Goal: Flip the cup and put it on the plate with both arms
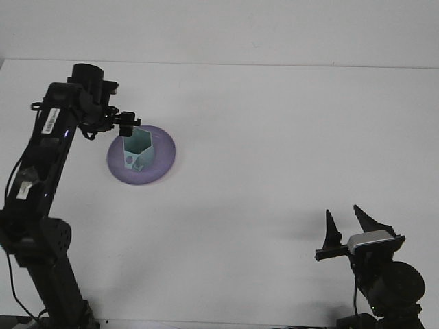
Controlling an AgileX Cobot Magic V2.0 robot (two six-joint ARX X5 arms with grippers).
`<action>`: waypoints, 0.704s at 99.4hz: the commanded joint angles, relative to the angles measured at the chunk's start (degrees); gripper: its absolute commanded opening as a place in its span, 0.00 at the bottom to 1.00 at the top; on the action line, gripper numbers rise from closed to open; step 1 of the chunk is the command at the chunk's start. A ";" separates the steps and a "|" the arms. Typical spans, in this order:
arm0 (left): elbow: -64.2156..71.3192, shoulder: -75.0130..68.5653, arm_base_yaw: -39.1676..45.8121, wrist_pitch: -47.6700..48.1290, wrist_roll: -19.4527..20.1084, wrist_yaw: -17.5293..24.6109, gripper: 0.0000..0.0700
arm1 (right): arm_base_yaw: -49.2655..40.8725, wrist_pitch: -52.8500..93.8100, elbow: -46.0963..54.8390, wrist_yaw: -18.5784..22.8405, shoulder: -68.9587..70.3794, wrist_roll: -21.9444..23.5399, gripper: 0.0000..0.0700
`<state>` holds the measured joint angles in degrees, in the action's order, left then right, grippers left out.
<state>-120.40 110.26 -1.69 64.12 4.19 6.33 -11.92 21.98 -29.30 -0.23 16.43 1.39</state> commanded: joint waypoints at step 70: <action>16.85 -41.05 2.60 -10.51 1.03 0.09 0.02 | 0.00 -6.12 -2.80 -1.73 0.17 -1.66 0.01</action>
<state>-109.54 71.61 0.80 57.82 4.05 6.33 -11.94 16.80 -30.09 -0.62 16.43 0.23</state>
